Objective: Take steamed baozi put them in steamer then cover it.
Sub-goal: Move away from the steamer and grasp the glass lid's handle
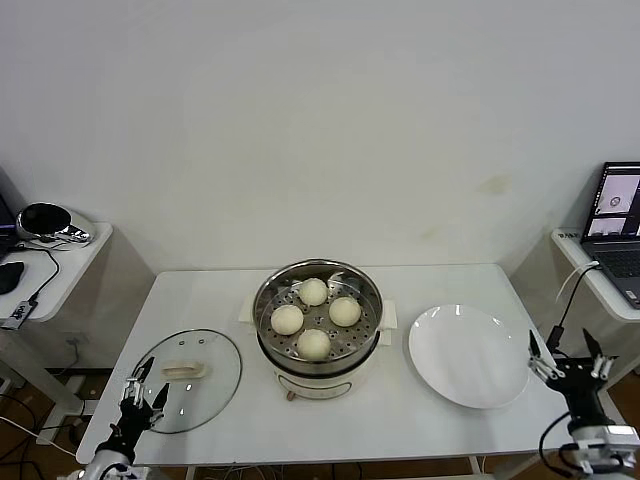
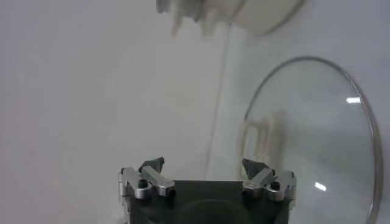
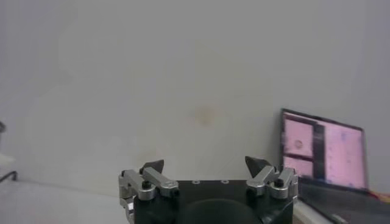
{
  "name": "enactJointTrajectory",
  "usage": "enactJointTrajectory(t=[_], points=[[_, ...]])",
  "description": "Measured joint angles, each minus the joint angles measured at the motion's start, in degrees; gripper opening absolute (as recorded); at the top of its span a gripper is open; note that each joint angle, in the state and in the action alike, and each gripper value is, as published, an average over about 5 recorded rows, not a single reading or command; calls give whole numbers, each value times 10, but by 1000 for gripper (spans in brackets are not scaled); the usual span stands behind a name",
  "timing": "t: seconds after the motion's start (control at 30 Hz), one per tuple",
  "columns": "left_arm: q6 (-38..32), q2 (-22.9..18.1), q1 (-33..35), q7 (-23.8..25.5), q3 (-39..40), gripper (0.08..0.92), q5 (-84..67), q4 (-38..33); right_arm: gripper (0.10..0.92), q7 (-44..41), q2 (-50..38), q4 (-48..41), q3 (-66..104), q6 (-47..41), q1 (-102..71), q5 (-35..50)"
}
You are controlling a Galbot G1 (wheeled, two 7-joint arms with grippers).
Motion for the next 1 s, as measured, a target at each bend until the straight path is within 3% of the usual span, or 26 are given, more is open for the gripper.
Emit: enactJointTrajectory(t=[0.83,1.0], points=[[-14,9,-156,12,70,823,68,125,823,3,50,18,39,12,-39,-20],[-16,5,-168,11,76,749,70,140,823,1,50,16,41,12,-39,-21]])
